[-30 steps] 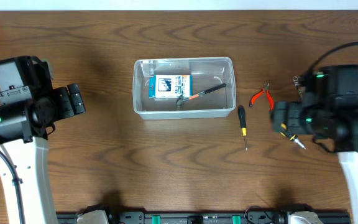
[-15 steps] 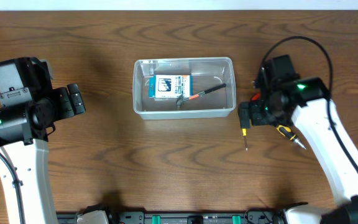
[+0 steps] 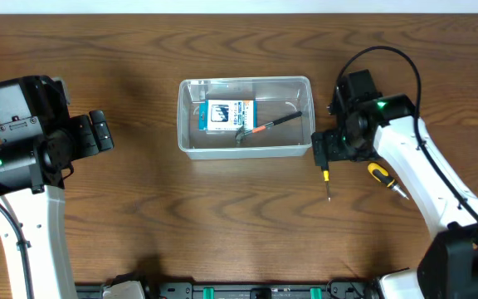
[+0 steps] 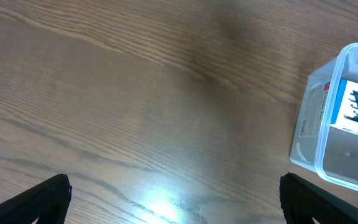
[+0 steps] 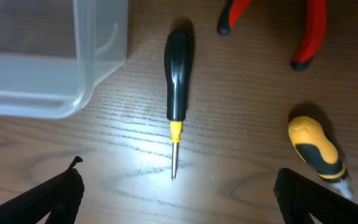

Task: Pack container
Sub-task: 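Move the right gripper over the black-and-yellow screwdriver, then lower the right gripper and grasp the screwdriver handle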

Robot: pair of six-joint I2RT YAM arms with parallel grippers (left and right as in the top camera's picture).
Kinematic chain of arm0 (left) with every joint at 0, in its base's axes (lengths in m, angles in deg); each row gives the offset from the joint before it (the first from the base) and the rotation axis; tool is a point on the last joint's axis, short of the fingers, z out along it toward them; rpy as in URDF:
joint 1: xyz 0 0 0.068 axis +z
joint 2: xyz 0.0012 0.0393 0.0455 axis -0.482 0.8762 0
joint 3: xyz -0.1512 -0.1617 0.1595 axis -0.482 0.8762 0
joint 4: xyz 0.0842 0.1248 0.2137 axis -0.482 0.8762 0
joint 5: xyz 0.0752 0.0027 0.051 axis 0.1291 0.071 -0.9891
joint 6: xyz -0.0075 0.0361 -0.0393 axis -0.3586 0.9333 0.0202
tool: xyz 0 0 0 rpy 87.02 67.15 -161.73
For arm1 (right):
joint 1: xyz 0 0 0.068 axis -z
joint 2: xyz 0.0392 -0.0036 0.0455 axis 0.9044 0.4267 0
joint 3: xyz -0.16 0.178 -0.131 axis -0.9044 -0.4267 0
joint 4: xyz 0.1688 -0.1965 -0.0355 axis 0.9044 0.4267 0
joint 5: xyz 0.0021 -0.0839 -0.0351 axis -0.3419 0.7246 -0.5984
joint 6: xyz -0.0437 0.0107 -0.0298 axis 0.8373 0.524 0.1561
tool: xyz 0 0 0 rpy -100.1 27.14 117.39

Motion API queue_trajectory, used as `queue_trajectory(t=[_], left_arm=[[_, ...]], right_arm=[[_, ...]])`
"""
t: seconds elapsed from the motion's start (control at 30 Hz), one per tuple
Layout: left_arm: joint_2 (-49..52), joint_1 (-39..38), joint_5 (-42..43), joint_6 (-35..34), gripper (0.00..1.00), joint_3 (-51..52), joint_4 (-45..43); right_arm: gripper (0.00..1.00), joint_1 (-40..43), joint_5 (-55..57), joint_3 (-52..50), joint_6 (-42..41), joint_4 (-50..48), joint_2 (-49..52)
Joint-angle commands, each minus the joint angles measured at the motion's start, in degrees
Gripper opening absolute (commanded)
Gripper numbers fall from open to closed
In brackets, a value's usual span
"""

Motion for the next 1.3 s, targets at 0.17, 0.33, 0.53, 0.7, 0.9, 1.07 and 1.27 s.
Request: queue_trajectory(t=[0.17, 0.33, 0.53, 0.7, 0.9, 1.07, 1.27], left_arm=[[-0.39, 0.28, -0.07, -0.9, 0.98, 0.24, -0.11], [-0.39, 0.28, -0.07, -0.9, 0.98, 0.24, -0.13], [-0.39, 0.28, -0.07, -0.9, 0.98, 0.24, -0.11], [-0.39, 0.28, -0.07, -0.9, 0.98, 0.24, -0.11], [-0.39, 0.28, -0.07, -0.9, 0.98, 0.24, -0.09], [-0.39, 0.28, -0.07, -0.9, 0.98, 0.24, -0.11], [-0.39, 0.28, -0.07, -0.9, 0.98, 0.24, -0.09]], right_arm=[[0.99, -1.09, -0.04, -3.93, 1.22, -4.07, 1.75], [0.99, -1.11, -2.43, -7.72, 3.74, -8.15, 1.75], [0.99, -1.09, -3.41, -12.83, 4.48, -13.68, 1.75], [0.99, -1.09, -3.39, -15.78, 4.48, -16.81, 1.75], [0.99, -1.09, -3.39, -18.43, 4.22, -19.67, 1.75], [0.99, -1.09, -2.16, -18.95, -0.63, -21.22, 1.75], [0.99, -1.09, -1.79, -18.95, -2.47, -23.06, 1.75]])
